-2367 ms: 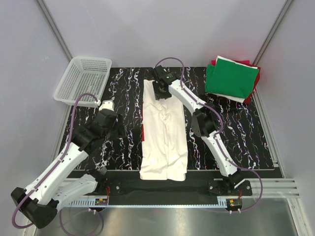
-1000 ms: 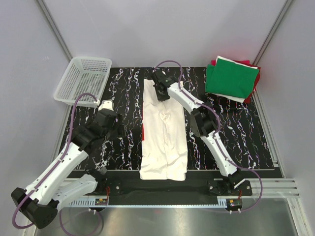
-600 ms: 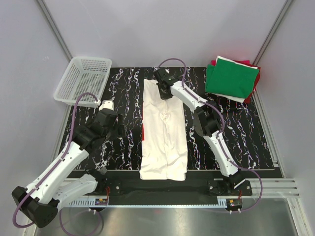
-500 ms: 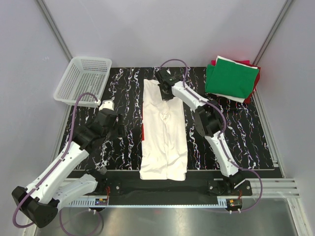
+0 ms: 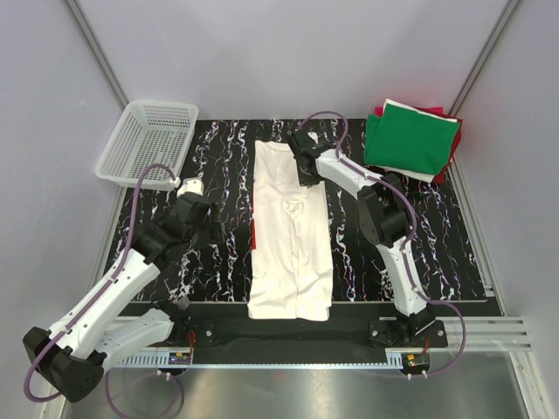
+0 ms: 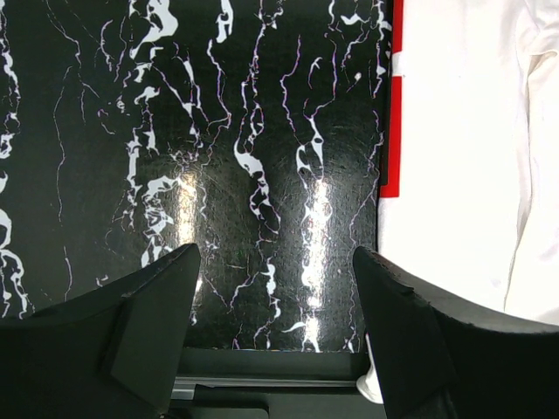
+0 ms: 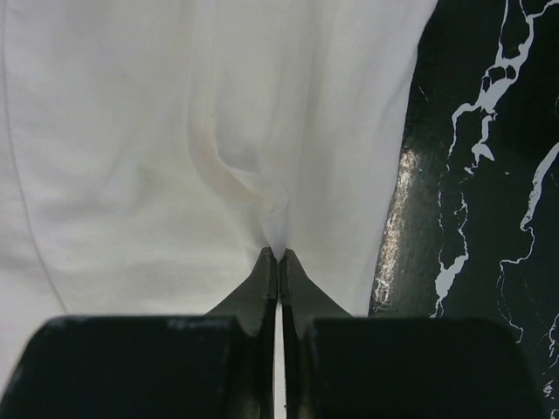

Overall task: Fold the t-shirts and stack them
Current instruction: Fold the tshirt

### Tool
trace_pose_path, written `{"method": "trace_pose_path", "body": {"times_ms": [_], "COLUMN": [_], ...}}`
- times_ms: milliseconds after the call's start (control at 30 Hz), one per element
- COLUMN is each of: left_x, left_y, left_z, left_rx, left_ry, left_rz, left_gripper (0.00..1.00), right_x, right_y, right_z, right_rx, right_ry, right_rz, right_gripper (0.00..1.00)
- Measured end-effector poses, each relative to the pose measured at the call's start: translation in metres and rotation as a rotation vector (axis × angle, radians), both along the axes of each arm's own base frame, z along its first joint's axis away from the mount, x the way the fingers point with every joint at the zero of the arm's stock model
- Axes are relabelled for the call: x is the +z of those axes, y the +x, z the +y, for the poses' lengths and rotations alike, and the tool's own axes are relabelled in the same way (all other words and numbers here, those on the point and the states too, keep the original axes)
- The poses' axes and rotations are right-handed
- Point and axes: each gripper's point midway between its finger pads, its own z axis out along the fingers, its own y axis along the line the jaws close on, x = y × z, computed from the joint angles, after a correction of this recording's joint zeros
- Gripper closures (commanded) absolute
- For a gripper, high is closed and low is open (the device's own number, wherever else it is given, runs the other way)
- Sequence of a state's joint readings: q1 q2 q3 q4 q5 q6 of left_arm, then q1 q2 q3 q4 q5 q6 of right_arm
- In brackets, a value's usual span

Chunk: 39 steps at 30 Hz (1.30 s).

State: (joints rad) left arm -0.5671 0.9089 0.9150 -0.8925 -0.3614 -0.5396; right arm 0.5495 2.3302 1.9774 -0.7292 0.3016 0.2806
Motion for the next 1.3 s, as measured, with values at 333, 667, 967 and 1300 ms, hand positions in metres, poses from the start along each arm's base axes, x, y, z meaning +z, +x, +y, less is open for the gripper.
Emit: {"method": "trace_pose_path", "body": {"times_ms": [333, 667, 967, 1300], "left_x": [-0.001, -0.004, -0.004, -0.004], "left_y": [0.001, 0.002, 0.002, 0.002], "left_z": [0.002, 0.002, 0.003, 0.003], "left_rx": [0.008, 0.012, 0.017, 0.017], "left_ry": [0.011, 0.02, 0.023, 0.024], "left_rz": [0.001, 0.011, 0.008, 0.008], "left_gripper": [0.24, 0.24, 0.24, 0.24], "right_x": [-0.014, -0.02, 0.008, 0.071], "right_y": [-0.007, -0.017, -0.036, -0.071], "right_z": [-0.014, -0.045, -0.057, -0.066], "right_rx": [-0.101, -0.201, -0.219, -0.198], "right_ry": [0.018, 0.041, 0.084, 0.181], "right_rz": [0.033, 0.068, 0.055, -0.022], "right_gripper": [0.87, 0.79, 0.47, 0.32]}}
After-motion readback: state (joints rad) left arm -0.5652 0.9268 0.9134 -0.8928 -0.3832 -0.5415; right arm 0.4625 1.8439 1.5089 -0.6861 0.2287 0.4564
